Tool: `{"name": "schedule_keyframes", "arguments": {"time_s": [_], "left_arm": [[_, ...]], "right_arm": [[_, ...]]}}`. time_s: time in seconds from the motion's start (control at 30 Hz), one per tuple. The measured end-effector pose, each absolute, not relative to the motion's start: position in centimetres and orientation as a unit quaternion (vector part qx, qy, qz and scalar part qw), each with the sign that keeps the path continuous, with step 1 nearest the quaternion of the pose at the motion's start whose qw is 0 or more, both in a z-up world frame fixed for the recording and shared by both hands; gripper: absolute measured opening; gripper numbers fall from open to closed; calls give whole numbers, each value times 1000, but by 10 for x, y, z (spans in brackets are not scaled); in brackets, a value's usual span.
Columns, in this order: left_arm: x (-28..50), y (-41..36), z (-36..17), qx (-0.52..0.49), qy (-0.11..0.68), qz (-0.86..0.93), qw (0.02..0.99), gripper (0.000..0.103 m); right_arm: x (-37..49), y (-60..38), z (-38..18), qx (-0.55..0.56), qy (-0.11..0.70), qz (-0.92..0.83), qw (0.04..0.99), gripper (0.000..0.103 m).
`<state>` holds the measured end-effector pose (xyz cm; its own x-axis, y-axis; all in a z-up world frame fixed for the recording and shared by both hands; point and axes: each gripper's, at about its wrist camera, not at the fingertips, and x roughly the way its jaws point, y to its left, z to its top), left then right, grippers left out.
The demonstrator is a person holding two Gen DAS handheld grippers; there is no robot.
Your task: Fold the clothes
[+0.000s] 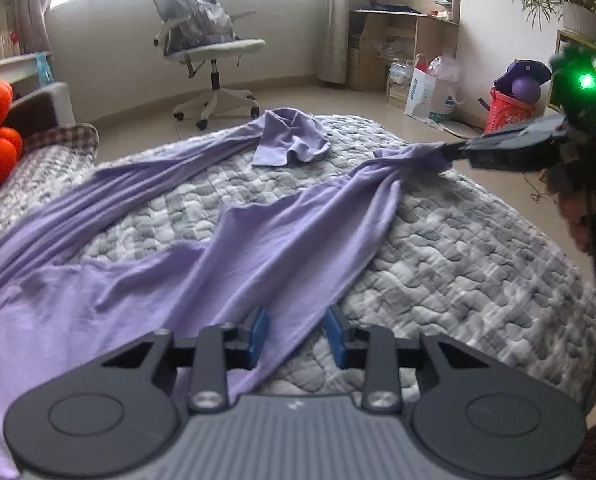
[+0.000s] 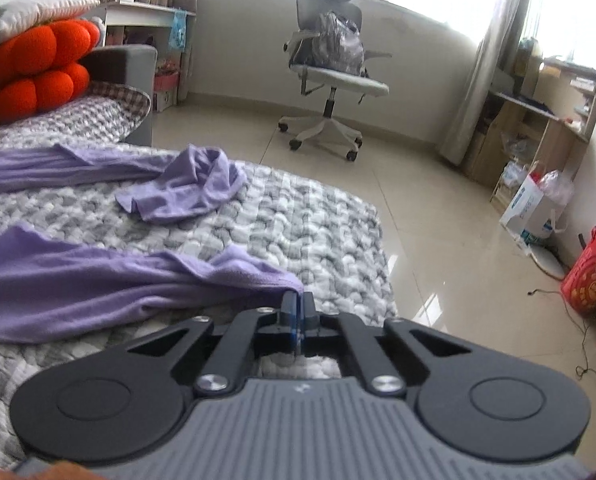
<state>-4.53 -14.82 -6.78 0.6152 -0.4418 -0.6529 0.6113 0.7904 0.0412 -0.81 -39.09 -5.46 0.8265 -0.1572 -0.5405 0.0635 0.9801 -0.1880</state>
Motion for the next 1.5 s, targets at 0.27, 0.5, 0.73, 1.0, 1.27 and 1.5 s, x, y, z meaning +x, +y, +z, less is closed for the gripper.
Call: {"name": "schedule_keyframes", "arguments": {"time_s": [0.27,0.5,0.73,1.0,1.27,1.5], "left_arm": [[-47,-145,-65,126,317,-290,894,5],[-46,-137,-59,108,314,-285,899,1],[-42,-135,-60,108,319,-277,900,1],[-40,-136,-64,115,328,-277,896,1],[-39,-135,-64,104,331,-279,895,2],[-47,-137,-56,91,309,-314,893,3]], "right_arm": [[-20,-377,-24,-117,257,-72,957,0],[-7,-372,-7,-150,246,-84,954,0],[47,-380,-28,-134,286,-69,946,0],[92,-387,-45,-92,329,-49,939,1],[95,-409,-35,-25,339,-49,939,12],[58,-437,-34,89,343,-26,935,40]]}}
